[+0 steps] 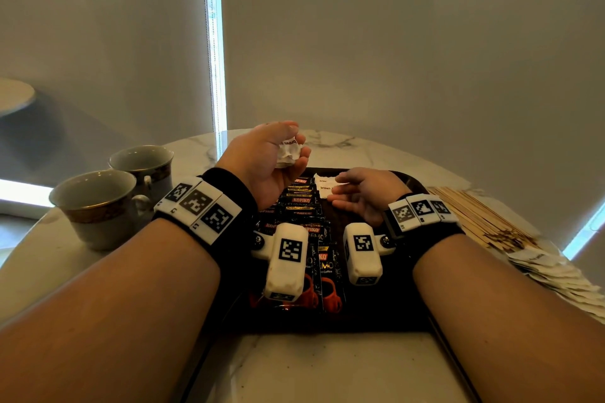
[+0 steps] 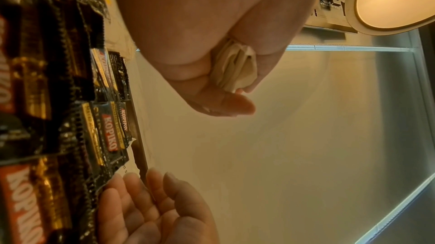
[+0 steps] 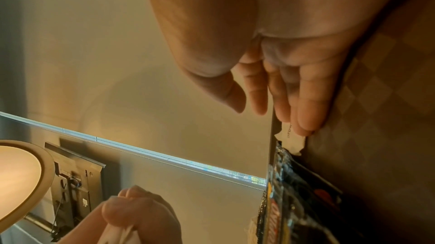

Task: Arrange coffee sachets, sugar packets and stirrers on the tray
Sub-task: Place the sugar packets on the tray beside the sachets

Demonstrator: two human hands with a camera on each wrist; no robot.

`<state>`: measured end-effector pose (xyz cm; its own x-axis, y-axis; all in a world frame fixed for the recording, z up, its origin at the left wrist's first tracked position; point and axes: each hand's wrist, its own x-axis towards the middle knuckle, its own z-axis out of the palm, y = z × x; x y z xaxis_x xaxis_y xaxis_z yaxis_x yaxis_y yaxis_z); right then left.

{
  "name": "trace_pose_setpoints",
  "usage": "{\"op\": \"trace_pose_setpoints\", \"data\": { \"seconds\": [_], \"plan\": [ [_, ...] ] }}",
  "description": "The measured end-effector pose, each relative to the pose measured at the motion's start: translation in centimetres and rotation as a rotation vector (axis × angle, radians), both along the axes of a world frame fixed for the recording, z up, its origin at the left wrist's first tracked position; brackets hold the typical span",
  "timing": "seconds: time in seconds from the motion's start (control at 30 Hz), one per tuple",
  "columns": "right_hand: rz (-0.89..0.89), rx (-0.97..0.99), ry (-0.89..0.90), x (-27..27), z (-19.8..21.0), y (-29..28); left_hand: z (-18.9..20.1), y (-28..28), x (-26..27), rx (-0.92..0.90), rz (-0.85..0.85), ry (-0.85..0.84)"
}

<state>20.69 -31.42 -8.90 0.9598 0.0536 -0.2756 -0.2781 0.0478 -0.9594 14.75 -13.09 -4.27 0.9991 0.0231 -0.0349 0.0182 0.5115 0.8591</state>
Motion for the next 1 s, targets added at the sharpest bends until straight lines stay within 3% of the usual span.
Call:
{"op": "trace_pose_setpoints", "data": {
  "seconds": [0.43, 0.7, 1.0],
  "plan": [
    [-0.005, 0.033, -0.035, -0.1, 0.0, 0.2, 0.2, 0.1, -0.2, -0.08, -0.048, 0.011],
    [-0.133, 0.109, -0.298, -0.2, 2.8, -0.1, 0.3, 0.0, -0.4, -0.042, -0.1, -0.005],
    [0.259, -0.058, -0.332, -3.7, 5.6, 1.3, 0.1, -0.3, -0.3, 0.049, -0.08, -0.024]
  ]
}}
